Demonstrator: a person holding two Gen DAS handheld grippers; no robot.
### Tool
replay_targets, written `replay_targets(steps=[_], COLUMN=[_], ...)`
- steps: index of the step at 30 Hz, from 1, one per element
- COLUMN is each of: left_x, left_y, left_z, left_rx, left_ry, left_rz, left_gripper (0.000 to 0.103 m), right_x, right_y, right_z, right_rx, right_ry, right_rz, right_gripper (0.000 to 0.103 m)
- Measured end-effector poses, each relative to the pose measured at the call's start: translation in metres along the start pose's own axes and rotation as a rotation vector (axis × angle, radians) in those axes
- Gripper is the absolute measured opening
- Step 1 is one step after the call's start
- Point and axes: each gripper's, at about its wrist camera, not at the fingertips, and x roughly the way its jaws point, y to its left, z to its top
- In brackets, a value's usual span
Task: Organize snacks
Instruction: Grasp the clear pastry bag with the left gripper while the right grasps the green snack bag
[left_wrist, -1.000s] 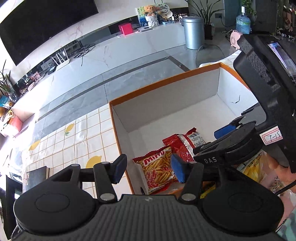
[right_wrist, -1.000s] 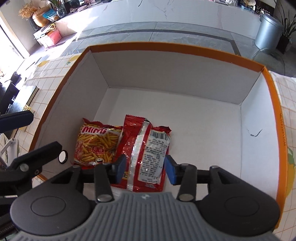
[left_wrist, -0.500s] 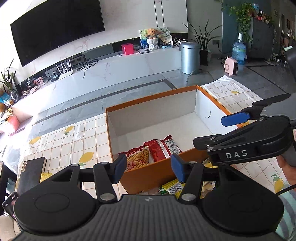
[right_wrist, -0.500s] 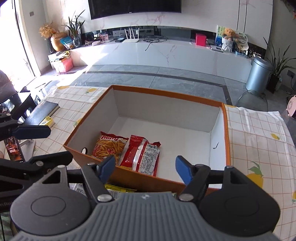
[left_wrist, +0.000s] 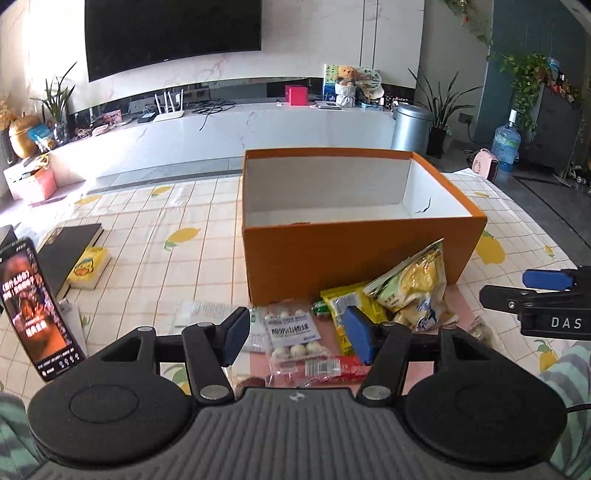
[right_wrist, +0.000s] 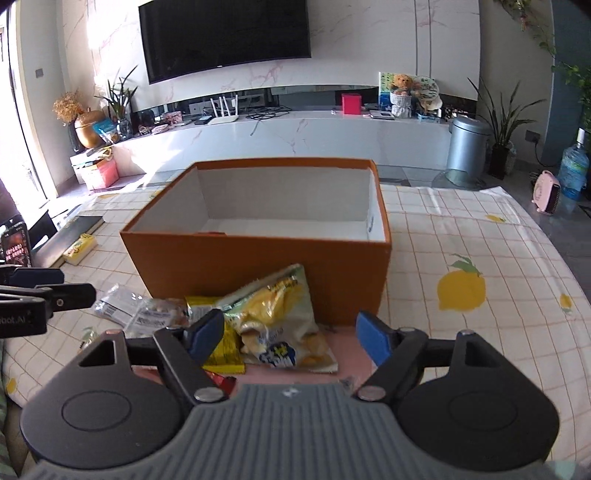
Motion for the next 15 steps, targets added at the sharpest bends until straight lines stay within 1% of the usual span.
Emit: replay_targets(steps=[4,8,10,15], left_x=[0.006,0.02,0.026,0.038], left_y=[0.007,0.015,0.022,0.036], left_z=[-0.023,-0.042,-0.051,-0.064], left_rx=[-0.013,-0.001,-0.018,-0.098], left_ry=[-0.002,0.025,0.046,0.059], left_rz=[0.052,0.079,0.086,0.063], left_gripper=[0.07,0.07,0.07,0.07], right_x=[0.007,0.018,0.022,0.029], right_y=[-0.011,-0.017,-0.019,-0.02], right_z=[-0.028,-0.047,-0.052,-0.052], right_rx=[0.078,0.067,0.063,0.048], right_ry=[0.029,0.041,0.034,0.0], right_rz=[-0.018,-0.073,-0.095,-0.103], right_gripper=[0.077,0.078,0.082,0.085])
